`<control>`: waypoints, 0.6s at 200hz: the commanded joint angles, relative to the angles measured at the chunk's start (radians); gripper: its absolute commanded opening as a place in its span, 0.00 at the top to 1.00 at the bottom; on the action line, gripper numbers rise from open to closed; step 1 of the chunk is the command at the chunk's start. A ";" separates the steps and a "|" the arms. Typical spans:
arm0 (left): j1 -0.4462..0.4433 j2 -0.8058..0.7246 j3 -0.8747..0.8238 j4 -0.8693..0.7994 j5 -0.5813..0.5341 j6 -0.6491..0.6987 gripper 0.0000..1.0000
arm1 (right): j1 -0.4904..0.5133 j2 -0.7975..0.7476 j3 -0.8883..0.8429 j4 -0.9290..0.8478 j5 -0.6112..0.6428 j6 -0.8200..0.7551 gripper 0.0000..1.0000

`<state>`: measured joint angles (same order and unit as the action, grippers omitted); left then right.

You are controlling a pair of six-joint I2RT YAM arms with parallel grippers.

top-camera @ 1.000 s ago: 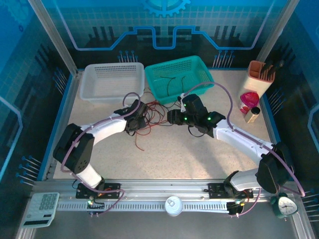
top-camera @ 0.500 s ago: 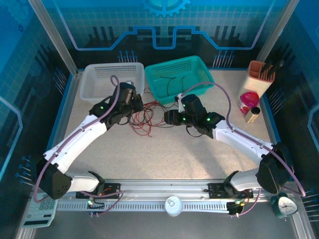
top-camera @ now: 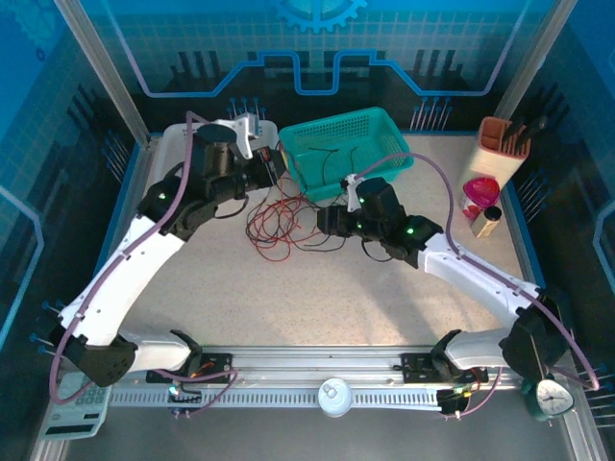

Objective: Untangle the cables

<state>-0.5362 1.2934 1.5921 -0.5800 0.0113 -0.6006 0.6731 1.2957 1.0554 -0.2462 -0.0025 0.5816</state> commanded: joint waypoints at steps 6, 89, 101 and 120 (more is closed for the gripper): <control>-0.008 -0.025 0.094 -0.014 0.103 0.030 1.00 | -0.004 -0.068 0.045 -0.001 0.022 -0.025 0.44; -0.012 -0.077 0.097 0.076 0.228 0.037 1.00 | -0.032 -0.240 0.069 -0.005 0.048 -0.054 0.37; -0.013 -0.078 0.095 0.080 0.231 0.033 1.00 | -0.037 -0.260 0.073 -0.002 0.032 -0.058 0.37; -0.014 -0.080 0.090 0.083 0.229 0.030 1.00 | -0.037 -0.278 0.085 0.009 -0.023 -0.070 0.36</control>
<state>-0.5419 1.2362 1.6825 -0.5346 0.2058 -0.5911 0.6468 1.0477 1.1000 -0.2470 0.0216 0.5411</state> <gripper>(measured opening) 0.051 0.636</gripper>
